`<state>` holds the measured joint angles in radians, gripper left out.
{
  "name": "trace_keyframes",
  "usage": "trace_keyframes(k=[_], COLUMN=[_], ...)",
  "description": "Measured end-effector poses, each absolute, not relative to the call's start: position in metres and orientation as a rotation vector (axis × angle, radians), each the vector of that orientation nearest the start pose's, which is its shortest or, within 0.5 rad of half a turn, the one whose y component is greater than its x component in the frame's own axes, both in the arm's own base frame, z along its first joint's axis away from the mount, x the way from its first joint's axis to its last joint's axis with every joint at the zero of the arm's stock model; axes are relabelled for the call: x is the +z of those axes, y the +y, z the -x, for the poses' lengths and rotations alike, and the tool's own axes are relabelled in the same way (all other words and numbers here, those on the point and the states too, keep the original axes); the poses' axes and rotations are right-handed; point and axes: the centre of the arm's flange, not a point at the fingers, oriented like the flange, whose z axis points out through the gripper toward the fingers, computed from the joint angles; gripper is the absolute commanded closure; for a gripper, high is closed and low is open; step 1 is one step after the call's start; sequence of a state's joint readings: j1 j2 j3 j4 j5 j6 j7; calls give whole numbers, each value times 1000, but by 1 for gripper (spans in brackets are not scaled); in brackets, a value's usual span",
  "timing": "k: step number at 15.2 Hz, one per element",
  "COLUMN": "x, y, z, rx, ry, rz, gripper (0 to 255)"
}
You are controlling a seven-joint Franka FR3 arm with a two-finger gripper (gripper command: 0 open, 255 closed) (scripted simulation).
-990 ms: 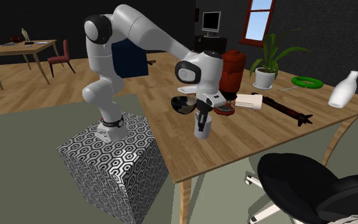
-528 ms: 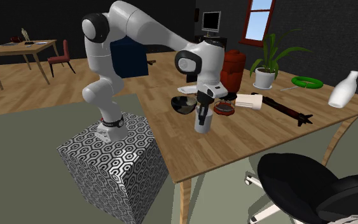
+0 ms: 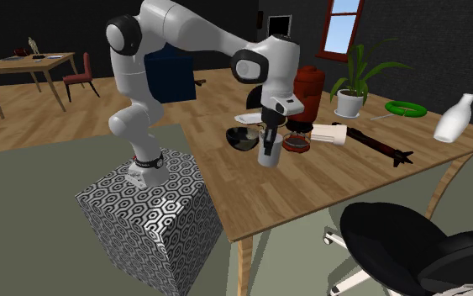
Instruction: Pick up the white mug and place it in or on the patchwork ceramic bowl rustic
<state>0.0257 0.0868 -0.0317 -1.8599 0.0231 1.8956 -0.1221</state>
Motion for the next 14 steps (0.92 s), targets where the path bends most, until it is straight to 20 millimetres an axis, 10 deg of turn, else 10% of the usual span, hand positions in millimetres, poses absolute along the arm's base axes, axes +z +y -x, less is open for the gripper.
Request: trace_keyframes(k=[10,14], x=[516,523], y=[-1,30], z=[-579,-554], rx=[78,78], ry=[-169,-170], rz=[3114,3114], gripper=[255,255])
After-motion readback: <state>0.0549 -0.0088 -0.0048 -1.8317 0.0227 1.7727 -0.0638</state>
